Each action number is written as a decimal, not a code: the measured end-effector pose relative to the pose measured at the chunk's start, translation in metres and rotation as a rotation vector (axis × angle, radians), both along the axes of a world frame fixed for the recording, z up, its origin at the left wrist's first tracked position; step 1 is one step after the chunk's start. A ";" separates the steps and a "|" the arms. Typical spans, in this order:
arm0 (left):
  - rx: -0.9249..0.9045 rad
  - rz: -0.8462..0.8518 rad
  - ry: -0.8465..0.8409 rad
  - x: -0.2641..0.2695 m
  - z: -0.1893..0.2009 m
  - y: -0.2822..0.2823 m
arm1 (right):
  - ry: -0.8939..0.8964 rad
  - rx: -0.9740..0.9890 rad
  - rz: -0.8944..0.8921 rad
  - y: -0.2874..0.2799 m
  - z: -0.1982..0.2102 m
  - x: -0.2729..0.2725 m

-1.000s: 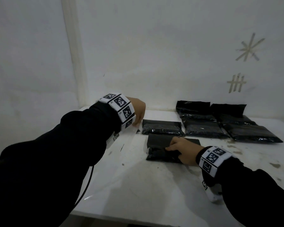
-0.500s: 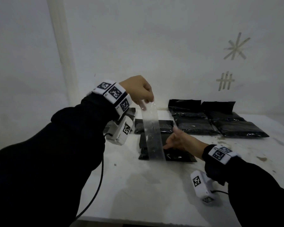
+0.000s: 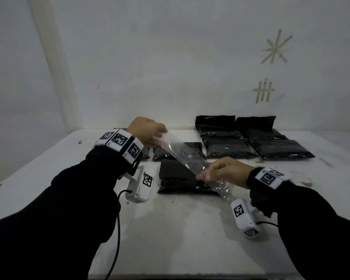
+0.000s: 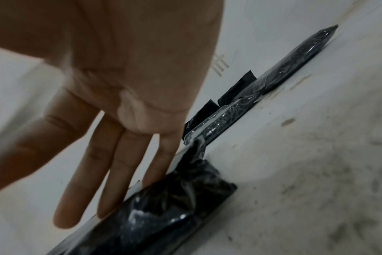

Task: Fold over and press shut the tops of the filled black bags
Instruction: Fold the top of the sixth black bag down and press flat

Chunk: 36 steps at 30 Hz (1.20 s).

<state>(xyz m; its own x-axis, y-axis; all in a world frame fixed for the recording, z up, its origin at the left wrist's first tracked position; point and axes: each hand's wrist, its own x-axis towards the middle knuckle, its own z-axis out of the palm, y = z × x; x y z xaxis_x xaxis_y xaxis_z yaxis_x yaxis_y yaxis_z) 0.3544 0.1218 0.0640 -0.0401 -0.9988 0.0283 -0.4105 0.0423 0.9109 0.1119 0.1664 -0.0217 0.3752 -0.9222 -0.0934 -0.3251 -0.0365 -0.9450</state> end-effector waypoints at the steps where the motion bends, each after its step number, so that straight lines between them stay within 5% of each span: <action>1: 0.029 0.001 0.038 0.002 -0.007 0.000 | 0.001 0.003 -0.011 -0.001 0.001 -0.002; 13: 0.261 0.007 0.175 0.002 -0.071 0.004 | 0.057 0.111 -0.092 -0.017 -0.001 -0.029; 23: 0.363 -0.007 0.218 -0.002 -0.082 0.005 | 0.188 0.202 -0.057 -0.025 -0.003 -0.038; 36: 0.386 0.018 0.253 -0.003 -0.083 0.000 | 0.063 0.262 -0.192 -0.028 -0.006 -0.043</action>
